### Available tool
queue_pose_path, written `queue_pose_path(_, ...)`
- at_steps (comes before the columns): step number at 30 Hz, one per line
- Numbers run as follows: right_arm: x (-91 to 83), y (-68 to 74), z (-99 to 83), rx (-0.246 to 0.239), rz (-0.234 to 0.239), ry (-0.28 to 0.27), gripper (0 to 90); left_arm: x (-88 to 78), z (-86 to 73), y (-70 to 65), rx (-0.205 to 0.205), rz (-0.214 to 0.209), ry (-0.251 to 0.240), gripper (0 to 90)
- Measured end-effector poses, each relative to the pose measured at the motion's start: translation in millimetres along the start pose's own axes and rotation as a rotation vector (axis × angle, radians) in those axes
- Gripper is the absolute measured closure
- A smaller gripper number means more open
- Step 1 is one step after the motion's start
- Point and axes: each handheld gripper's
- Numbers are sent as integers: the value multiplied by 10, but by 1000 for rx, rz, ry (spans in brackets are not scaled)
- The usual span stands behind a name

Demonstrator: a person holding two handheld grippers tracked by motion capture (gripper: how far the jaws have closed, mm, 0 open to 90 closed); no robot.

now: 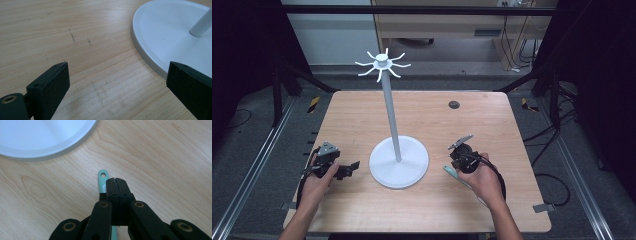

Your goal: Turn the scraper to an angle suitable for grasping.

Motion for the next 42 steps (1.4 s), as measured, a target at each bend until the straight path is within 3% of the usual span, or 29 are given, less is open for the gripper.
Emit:
queue_pose_path(22, 94, 7, 129, -43, 6, 88, 867, 3, 2, -5, -1, -6, -1, 45)
queue_pose_path(27, 126, -14, 152, -40, 3, 110, 798, 5, 3, -4, 2, -6, 2, 45)
queue_pose_path(36, 215, -36, 174, -32, 39, 167, 669, 4, 2, -4, 3, -7, 0, 45)
queue_pose_path(42, 268, -27, 200, -46, 48, 189, 636, 5, 3, -2, 4, -8, 2, 45)
Point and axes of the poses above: each handheld gripper's, and its own axes: x roughly forward along the jaws, z roughly out of its top, y roughly to its left, and after that the axes turned 13 degrees about y, right-handed
